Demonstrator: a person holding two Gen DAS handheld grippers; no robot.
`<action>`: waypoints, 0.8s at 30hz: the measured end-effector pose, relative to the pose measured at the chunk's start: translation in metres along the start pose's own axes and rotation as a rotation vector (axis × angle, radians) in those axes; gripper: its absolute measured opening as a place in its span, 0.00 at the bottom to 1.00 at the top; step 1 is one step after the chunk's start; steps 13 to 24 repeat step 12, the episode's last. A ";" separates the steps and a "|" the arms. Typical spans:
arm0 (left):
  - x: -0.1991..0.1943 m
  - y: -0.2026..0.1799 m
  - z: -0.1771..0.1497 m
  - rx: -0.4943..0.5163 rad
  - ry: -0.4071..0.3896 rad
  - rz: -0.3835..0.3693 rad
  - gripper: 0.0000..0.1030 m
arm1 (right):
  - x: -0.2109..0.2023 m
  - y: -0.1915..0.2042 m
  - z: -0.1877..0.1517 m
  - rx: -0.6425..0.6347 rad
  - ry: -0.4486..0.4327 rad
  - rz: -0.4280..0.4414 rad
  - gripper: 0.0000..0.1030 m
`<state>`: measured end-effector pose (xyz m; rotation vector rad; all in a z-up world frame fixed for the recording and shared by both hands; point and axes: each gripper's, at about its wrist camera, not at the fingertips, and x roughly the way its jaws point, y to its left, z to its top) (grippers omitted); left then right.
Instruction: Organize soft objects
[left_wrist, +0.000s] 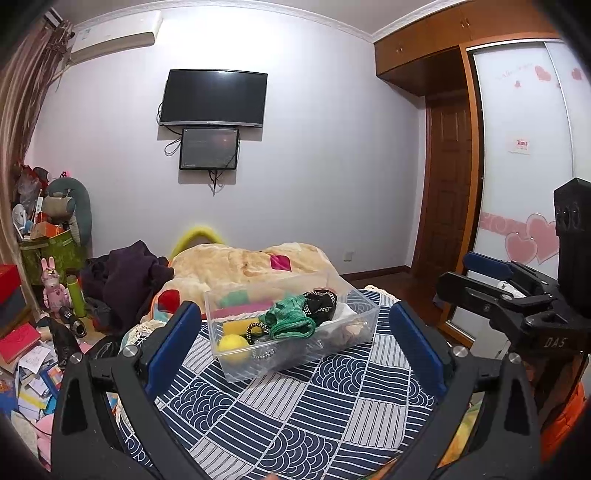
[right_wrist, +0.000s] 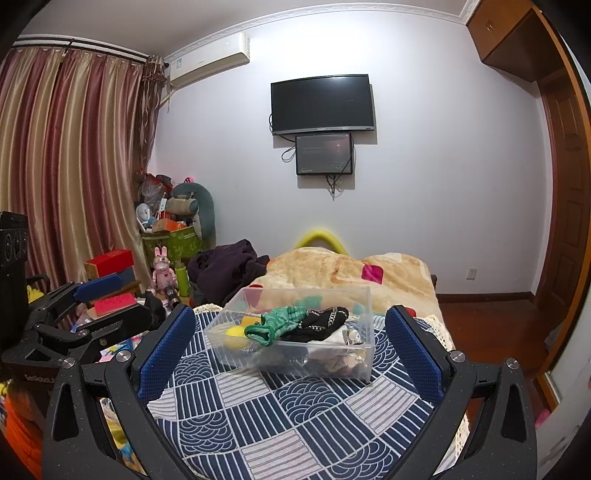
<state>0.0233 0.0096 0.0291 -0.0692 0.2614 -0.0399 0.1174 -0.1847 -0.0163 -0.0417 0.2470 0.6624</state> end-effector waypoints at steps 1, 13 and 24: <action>0.000 0.000 0.000 -0.001 0.001 -0.001 1.00 | 0.000 0.000 0.000 0.000 0.001 0.000 1.00; 0.003 -0.002 0.000 0.001 0.013 -0.001 1.00 | 0.002 -0.003 -0.001 0.002 0.008 -0.002 1.00; 0.003 -0.002 0.000 0.001 0.013 -0.001 1.00 | 0.002 -0.003 -0.001 0.002 0.008 -0.002 1.00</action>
